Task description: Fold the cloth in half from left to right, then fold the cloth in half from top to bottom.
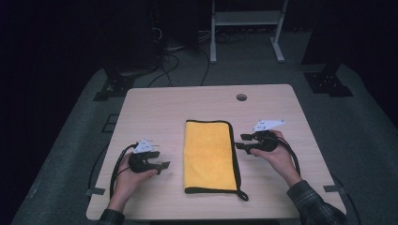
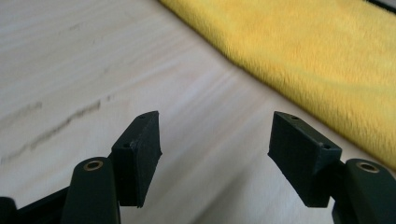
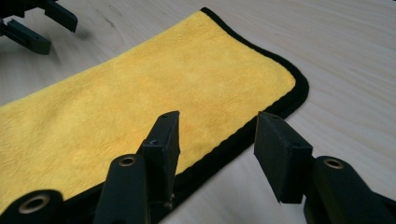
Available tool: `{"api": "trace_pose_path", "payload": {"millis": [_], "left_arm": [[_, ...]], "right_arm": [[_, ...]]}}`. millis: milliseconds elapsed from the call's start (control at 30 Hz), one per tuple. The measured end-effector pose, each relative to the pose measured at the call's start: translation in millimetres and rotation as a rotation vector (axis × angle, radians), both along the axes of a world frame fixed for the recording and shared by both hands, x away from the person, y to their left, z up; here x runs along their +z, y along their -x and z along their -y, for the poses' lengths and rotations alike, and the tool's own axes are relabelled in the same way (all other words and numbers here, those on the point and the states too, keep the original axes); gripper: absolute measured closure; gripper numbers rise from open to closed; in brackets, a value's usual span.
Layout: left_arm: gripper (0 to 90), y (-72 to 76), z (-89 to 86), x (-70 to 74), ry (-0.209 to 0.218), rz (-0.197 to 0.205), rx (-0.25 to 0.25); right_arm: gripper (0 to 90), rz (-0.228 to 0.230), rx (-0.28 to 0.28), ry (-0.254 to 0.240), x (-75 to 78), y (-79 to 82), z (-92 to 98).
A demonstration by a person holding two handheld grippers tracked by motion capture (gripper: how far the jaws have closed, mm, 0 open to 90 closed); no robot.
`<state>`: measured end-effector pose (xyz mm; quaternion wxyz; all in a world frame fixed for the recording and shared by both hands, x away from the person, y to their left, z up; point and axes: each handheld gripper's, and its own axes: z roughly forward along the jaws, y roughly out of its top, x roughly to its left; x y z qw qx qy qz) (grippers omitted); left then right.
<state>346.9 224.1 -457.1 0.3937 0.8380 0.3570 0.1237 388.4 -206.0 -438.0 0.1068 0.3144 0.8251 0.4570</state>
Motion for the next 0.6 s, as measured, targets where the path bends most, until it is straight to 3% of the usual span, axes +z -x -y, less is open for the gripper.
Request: {"api": "trace_pose_path", "payload": {"millis": [133, 333, 467, 600], "left_arm": [[35.6, -17.2, 11.2, 6.4, -0.010, -0.009, -0.026], [37.0, -45.5, 28.1, 13.6, -0.020, 0.012, -0.052], [37.7, -67.4, 41.2, 20.0, -0.018, 0.028, -0.056], [37.8, -90.5, 52.6, 24.0, -0.047, 0.046, -0.044]], "right_arm": [[48.6, 0.004, -0.007, 0.009, 1.7, -16.2, -5.9], [47.9, 0.000, -0.036, 0.025, -0.1, -37.1, -11.8], [47.3, 0.005, -0.055, 0.026, -1.5, -52.6, -15.3], [47.2, -0.007, -0.073, 0.028, -3.3, -68.9, -20.3]]}}
